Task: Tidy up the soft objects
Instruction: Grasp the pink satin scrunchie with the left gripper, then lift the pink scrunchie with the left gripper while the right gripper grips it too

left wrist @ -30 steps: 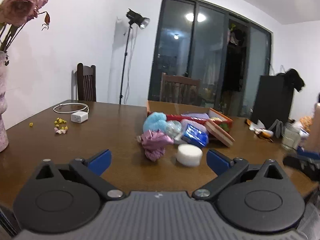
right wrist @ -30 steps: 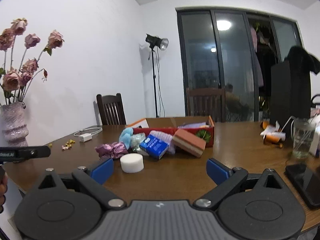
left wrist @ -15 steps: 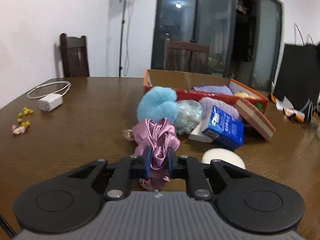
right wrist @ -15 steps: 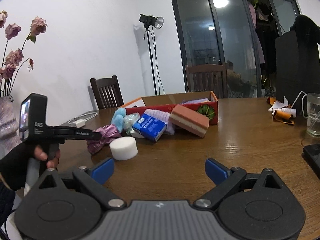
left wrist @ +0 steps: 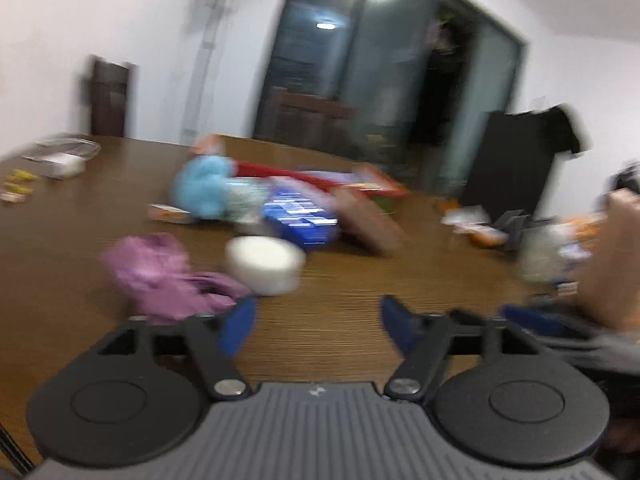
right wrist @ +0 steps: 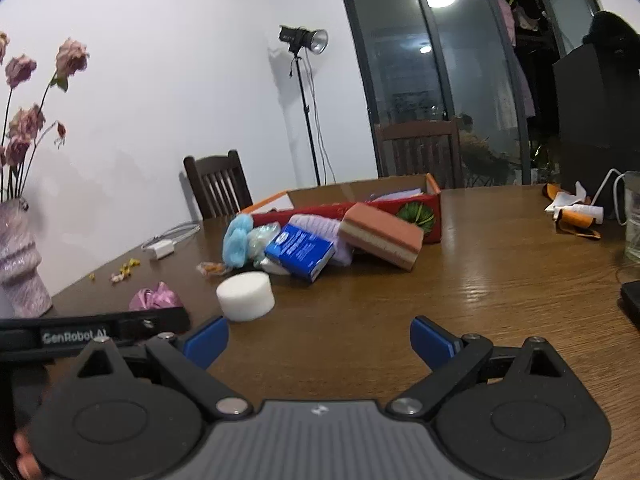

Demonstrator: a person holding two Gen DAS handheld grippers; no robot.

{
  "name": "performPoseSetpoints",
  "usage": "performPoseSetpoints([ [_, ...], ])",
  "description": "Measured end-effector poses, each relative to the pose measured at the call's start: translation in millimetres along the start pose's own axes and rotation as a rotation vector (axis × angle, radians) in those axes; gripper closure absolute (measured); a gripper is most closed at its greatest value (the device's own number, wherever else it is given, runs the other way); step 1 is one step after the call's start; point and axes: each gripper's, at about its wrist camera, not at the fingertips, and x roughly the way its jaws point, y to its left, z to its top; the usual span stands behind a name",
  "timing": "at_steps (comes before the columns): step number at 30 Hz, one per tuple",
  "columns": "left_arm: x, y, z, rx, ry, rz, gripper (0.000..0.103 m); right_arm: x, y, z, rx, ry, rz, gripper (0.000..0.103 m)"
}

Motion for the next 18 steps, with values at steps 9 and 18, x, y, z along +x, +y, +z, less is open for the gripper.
performPoseSetpoints([
  [9, -21.2, 79.5, 48.3, 0.117, -0.121, 0.189, 0.018, -9.9, -20.0, 1.0, 0.146, 0.018, 0.043, 0.008],
  [18, 33.5, 160.7, 55.5, -0.09, 0.091, 0.11, 0.035, 80.0, 80.2, 8.2, 0.132, 0.16, 0.335, 0.023],
])
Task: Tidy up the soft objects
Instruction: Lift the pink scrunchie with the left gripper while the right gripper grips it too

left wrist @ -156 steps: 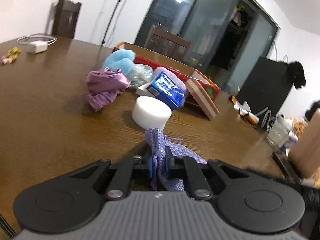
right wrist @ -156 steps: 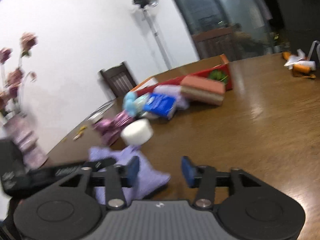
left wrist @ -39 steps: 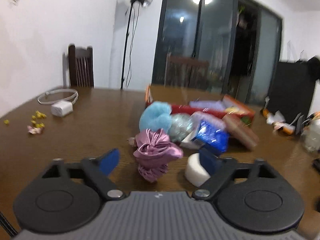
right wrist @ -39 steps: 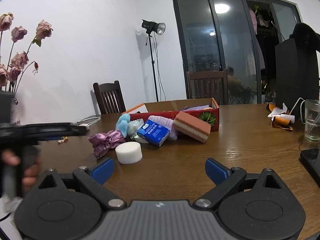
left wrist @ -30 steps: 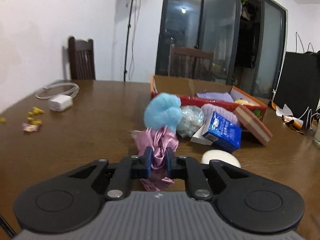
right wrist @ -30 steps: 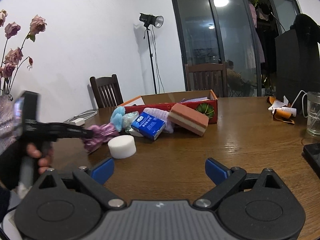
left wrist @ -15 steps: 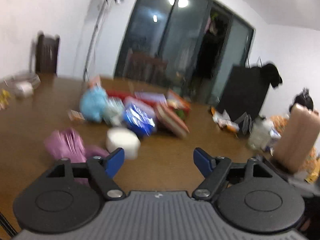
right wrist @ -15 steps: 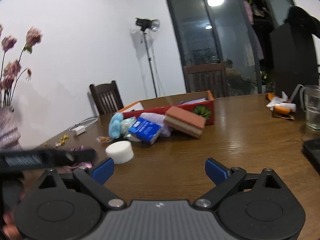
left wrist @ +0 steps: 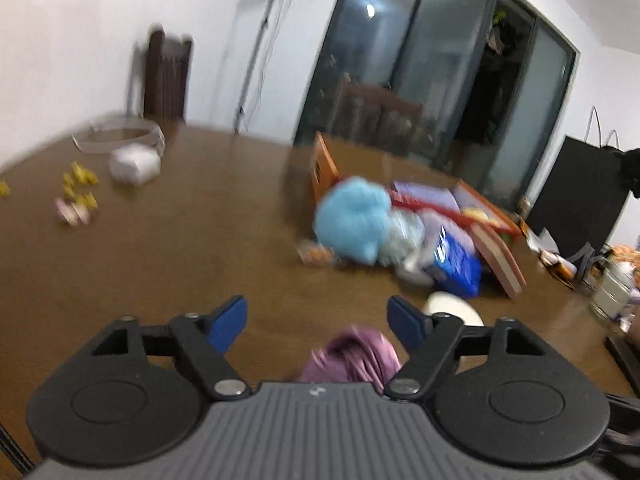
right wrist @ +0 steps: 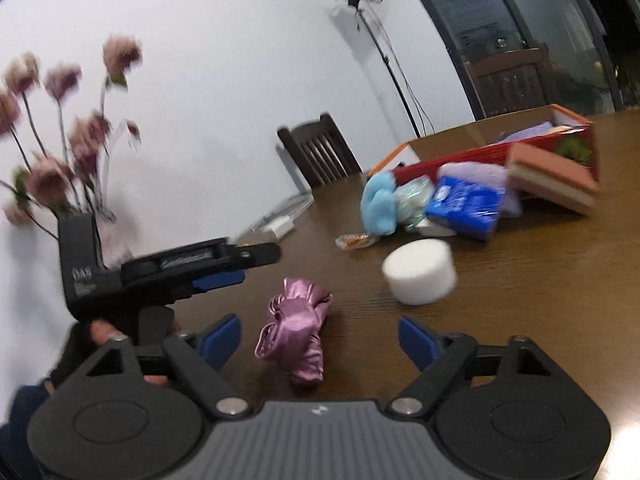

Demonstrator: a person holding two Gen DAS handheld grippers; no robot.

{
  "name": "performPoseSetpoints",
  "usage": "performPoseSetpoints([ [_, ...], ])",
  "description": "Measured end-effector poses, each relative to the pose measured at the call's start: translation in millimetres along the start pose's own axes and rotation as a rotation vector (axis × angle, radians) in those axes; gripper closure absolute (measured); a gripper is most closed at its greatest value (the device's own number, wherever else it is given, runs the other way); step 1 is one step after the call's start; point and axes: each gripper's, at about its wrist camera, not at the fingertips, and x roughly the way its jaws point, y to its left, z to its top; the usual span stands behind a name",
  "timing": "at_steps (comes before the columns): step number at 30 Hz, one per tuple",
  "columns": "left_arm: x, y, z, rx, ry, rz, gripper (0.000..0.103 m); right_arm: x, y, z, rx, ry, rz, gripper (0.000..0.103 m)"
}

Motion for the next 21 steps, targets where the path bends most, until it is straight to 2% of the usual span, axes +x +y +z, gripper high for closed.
performPoseSetpoints([
  [2, -0.8, 0.1, -9.7, -0.016, 0.037, -0.028, 0.057, 20.1, -1.6, 0.8, 0.042, 0.03, -0.001, 0.044],
  [3, -4.1, -0.4, -14.9, -0.023, 0.041, -0.04, 0.06, 25.6, -5.2, -0.1, 0.069, 0.046, 0.011, 0.051],
  [5, -14.0, -3.2, -28.8, -0.052, 0.035, -0.03, 0.065, 31.4, -12.1, -3.8, 0.111, 0.095, 0.036, 0.083],
  [6, -20.1, -6.9, -34.9, -0.062, 0.027, -0.027, 0.066, 27.1, -15.6, -7.1, 0.111, 0.109, 0.051, 0.085],
  [9, -39.0, -30.4, -52.9, -0.099, 0.043, -0.108, 0.078, -2.0, -24.7, -7.6, 0.055, 0.089, 0.017, 0.088],
  [12, -43.4, -64.0, -69.3, -0.087, 0.07, -0.185, 0.083, -39.0, -42.0, -0.7, 0.034, 0.042, -0.112, 0.088],
  [15, -38.6, -95.6, -75.6, -0.016, 0.07, -0.182, 0.084, -66.9, -52.0, 4.3, 0.01, 0.051, -0.158, 0.077],
  [16, -37.5, -101.7, -76.8, 0.007, 0.067, -0.172, 0.084, -74.5, -52.9, 5.2, -0.008, 0.057, -0.171, 0.063],
  [17, -36.0, -105.2, -77.4, 0.018, 0.067, -0.166, 0.084, -84.7, -52.9, 5.9, -0.016, 0.045, -0.174, 0.054],
  [21, -31.2, -109.6, -80.6, 0.017, 0.087, -0.173, 0.084, -108.7, -56.1, 10.9, -0.006, -0.037, -0.137, 0.051],
])
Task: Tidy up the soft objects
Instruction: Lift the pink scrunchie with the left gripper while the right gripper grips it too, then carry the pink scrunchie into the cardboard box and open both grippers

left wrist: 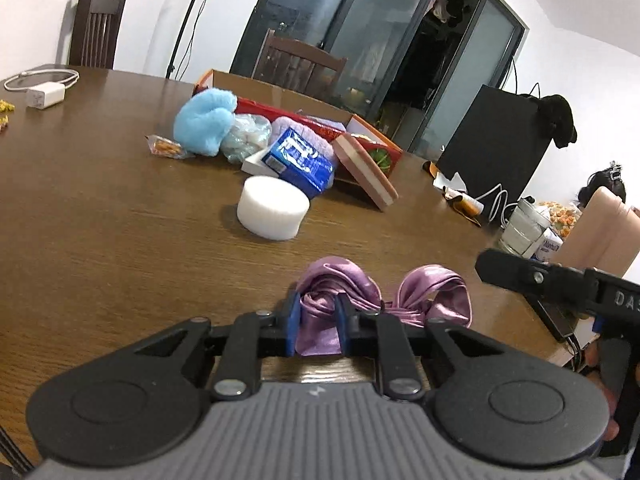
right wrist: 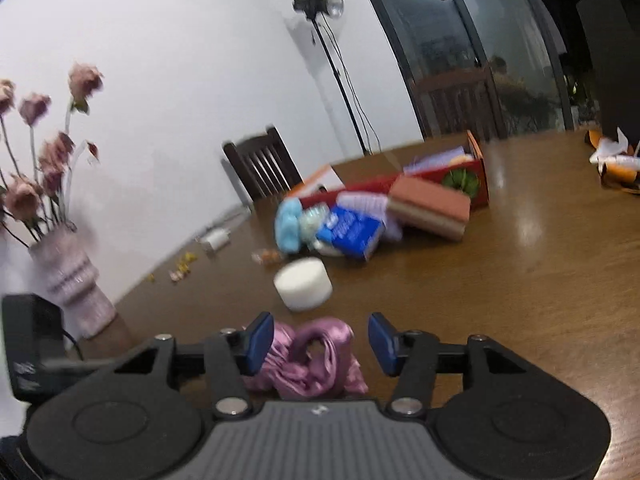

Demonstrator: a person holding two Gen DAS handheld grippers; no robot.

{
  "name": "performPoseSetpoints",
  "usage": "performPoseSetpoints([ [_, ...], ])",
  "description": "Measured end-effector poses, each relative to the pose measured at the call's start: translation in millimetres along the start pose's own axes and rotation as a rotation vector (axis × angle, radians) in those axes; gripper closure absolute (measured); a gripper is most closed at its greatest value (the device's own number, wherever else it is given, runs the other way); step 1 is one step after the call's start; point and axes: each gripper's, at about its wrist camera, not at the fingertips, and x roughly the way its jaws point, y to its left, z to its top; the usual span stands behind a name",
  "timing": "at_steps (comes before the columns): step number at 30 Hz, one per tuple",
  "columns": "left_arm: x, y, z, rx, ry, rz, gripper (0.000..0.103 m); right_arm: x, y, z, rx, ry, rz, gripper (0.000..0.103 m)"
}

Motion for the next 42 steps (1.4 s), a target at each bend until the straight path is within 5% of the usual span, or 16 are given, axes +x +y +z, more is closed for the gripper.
performPoseSetpoints([
  [3, -1.2, -0.6, -1.0, 0.003, 0.002, 0.002, 0.081, 17.7, -5.3, -3.7, -0.016, 0.04, -0.022, 0.054],
  [5, -4.7, -2.8, -0.8, 0.033, -0.015, -0.02, 0.06, 34.2, -4.4, -10.4, -0.035, 0.108, -0.033, 0.064],
  [7, -3.3, -7.7, -0.2, 0.075, -0.025, -0.011, 0.051, 42.5, -7.2, -19.5, -0.027, 0.134, -0.025, 0.065],
  [10, 6.2, -13.4, 1.2, 0.104, 0.002, 0.029, 0.052, 41.4, -13.5, -24.7, 0.012, 0.121, -0.007, 0.071],
  [12, 12.3, -12.0, 1.7, 0.094, 0.027, 0.024, 0.059, 39.7, -14.6, -25.3, 0.009, 0.121, -0.004, 0.075],
  [13, 14.4, -11.2, 1.7, 0.088, 0.034, 0.009, 0.073, 39.7, -14.6, -26.0, 0.009, 0.121, 0.0, 0.079],
  [19, 16.3, -6.5, 16.7, 0.034, 0.043, -0.042, 0.084, 39.3, -19.1, -17.2, 0.042, 0.105, 0.016, 0.085],
  [22, 16.8, -4.3, 54.3, 0.046, -0.017, -0.058, 0.085, 45.4, -12.1, 11.4, -0.004, 0.077, 0.038, 0.086],
  [26, 48.0, 6.0, 147.9, 0.083, -0.105, -0.08, 0.085, 74.7, -4.9, 89.1, -0.115, 0.016, 0.063, 0.086],
  [29, 98.4, 23.6, 222.6, 0.077, -0.1, -0.042, 0.085, 133.6, -20.4, 164.4, -0.111, 0.002, 0.085, 0.086],
  [34, 212.3, 54.9, 321.2, 0.08, 0.043, 0.078, 0.085, 284.6, -64.9, 257.2, 0.016, 0.13, 0.058, 0.086],
  [38, 290.3, 88.6, 349.1, 0.089, 0.116, 0.155, 0.082, 390.0, -112.4, 284.2, 0.213, 0.211, 0.02, 0.084],
  [42, 314.6, 115.6, 348.6, 0.041, 0.137, 0.204, 0.077, 442.9, -136.8, 279.0, 0.33, 0.278, -0.035, 0.079],
])
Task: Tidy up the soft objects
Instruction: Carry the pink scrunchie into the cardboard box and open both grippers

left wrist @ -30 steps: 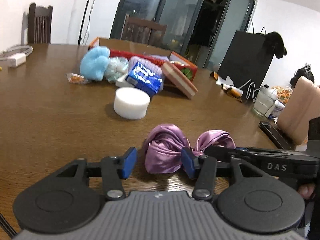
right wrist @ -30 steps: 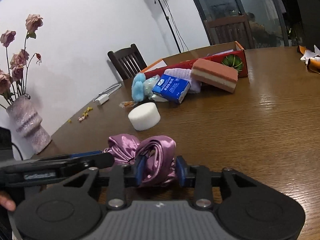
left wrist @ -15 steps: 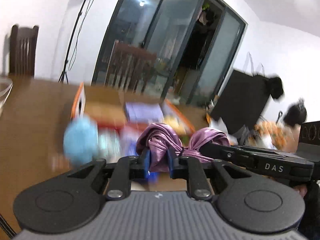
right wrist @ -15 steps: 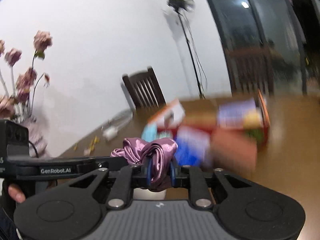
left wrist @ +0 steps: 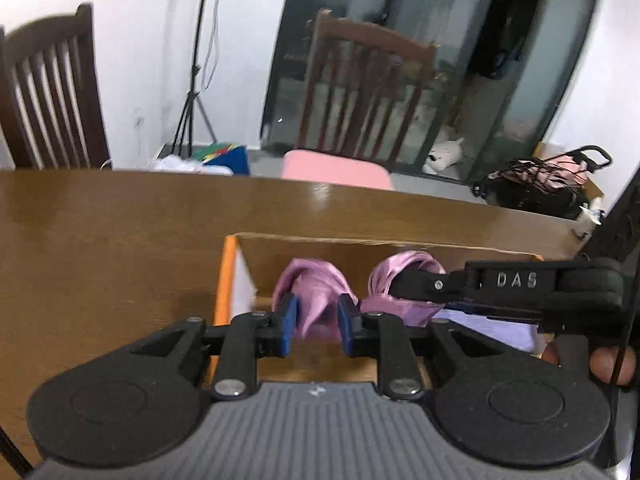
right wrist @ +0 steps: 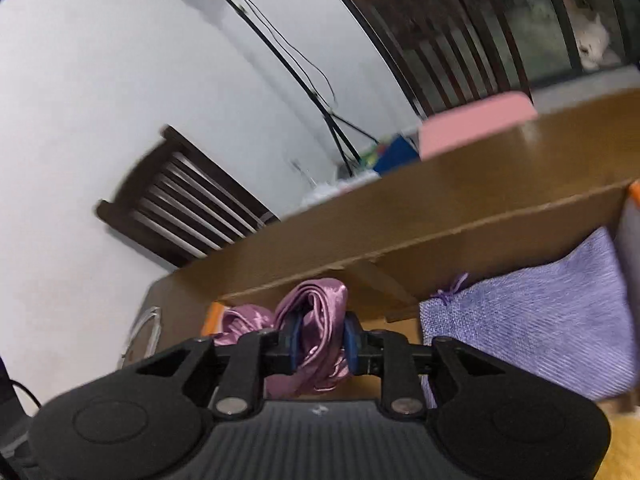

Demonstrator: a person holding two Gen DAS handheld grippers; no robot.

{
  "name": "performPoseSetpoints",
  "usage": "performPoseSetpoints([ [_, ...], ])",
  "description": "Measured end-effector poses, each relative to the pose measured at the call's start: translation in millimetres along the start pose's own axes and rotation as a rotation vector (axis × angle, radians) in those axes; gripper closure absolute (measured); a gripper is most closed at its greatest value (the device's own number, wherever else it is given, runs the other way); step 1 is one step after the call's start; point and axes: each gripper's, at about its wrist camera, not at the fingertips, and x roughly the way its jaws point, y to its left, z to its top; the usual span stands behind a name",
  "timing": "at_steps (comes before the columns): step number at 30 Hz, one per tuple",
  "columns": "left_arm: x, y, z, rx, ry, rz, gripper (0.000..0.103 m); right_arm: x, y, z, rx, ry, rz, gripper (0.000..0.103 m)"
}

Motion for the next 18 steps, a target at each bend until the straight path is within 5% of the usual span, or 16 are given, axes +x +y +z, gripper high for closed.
performPoseSetpoints([
  [2, -2.6, 2.3, -2.2, 0.001, -0.014, -0.007, 0.059, 8.9, 0.0, -2.0, -0.032, 0.01, -0.042, 0.059],
  [4, -10.2, -0.3, -2.0, 0.029, -0.028, 0.003, 0.059, 8.0, 0.2, -4.4, -0.046, 0.019, -0.034, 0.048],
  [9, -53.7, -11.3, -4.4, 0.085, -0.071, 0.02, 0.054, -39.3, 12.0, 0.3, -0.117, -0.046, -0.07, 0.047],
  [14, -137.2, -18.3, -12.3, 0.138, -0.16, 0.07, 0.022, -134.3, 25.3, -5.4, -0.222, -0.095, -0.138, 0.04],
  [18, -198.6, -32.2, -21.5, 0.179, -0.228, 0.097, 0.017, -212.0, 29.8, -16.4, -0.271, -0.139, -0.211, 0.033],
])
